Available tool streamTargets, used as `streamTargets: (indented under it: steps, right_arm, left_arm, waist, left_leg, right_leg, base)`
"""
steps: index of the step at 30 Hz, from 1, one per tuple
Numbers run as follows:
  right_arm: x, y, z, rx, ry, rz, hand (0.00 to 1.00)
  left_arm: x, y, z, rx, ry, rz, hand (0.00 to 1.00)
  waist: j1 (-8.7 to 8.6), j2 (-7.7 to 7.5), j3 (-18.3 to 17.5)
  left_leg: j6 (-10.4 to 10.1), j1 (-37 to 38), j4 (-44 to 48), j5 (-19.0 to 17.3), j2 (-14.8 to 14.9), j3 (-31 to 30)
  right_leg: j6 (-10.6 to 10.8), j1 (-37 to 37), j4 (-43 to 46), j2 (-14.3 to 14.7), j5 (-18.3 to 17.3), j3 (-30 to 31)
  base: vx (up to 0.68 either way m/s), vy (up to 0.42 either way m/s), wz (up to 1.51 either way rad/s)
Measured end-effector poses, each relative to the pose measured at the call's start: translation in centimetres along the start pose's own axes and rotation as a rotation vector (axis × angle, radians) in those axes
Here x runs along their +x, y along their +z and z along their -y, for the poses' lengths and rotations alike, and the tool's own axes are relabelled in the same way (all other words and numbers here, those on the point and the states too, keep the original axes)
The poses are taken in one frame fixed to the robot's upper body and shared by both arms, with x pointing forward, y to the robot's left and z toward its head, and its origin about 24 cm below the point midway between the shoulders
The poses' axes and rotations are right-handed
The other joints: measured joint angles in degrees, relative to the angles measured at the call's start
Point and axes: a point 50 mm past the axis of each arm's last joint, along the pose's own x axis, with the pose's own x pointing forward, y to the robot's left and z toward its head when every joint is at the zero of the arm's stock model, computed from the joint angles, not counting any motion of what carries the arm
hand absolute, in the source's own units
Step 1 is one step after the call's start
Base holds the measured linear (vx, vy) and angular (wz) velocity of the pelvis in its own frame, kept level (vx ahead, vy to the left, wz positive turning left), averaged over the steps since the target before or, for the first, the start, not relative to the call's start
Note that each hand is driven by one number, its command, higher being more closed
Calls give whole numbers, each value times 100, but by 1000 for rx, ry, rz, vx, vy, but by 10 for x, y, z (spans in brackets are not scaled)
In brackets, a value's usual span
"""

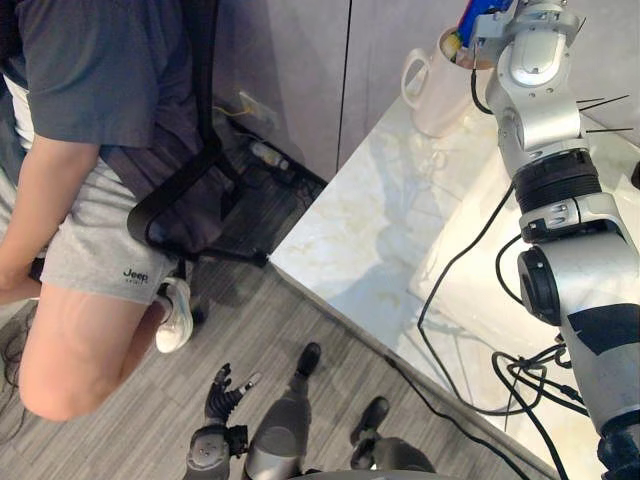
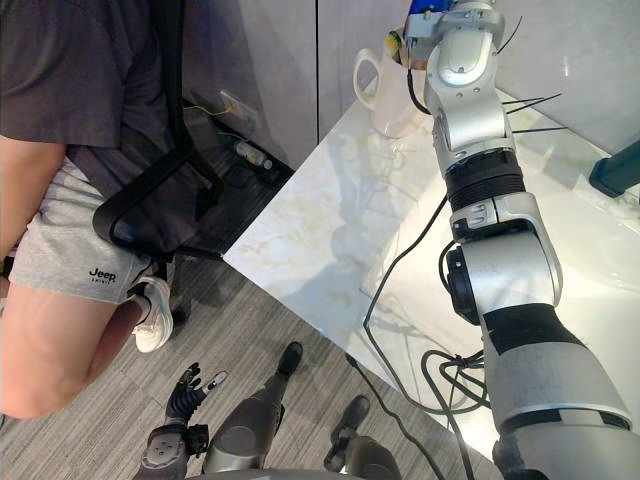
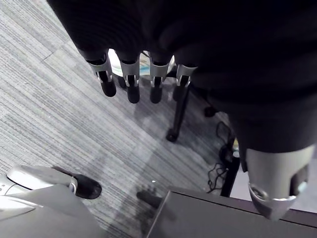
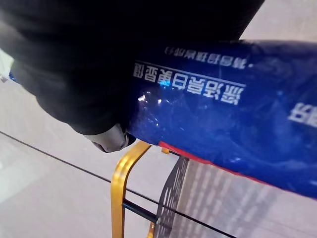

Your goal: Organize washtable

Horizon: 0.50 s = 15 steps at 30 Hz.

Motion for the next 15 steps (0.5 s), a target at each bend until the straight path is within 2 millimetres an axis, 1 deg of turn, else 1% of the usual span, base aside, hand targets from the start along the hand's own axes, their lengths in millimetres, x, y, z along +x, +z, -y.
streamTargets:
  steps: [7, 10, 13, 15]
  right_arm:
    - [-3, -3, 0, -4, 1, -5, 0]
    - [-13, -19, 0, -15, 10, -45, 0]
    - [-22, -31, 2, -17, 14, -68, 0]
    - [-24, -33, 3, -18, 12, -74, 0]
  left_arm:
    - [3, 5, 2, -5, 9, 12, 0]
    - [3, 4, 3, -4, 9, 9, 0]
    - [3, 4, 2, -4, 9, 7, 0]
    - [3, 4, 2, -3, 9, 4, 0]
  waist:
    - [-9, 1, 1]
    - [-9, 0, 1]
    - [-21, 0, 1]
    - [-31, -1, 0]
  left_leg:
    - [0, 37, 0, 0, -1, 21]
    - [-1, 113, -4, -1, -3, 32]
    - [-3, 132, -6, 1, 3, 51]
    - [-7, 157, -14, 7, 6, 72]
  right_leg:
    - [0, 26, 9, -8, 0, 12]
    - [0, 92, 22, -13, -1, 23]
    - [0, 85, 54, -15, -1, 55]
    - [0, 83, 79, -22, -1, 84]
  base:
    - [0, 0, 0]
    - [0, 0, -1]
    - [-13, 9, -5]
    - [-34, 29, -6]
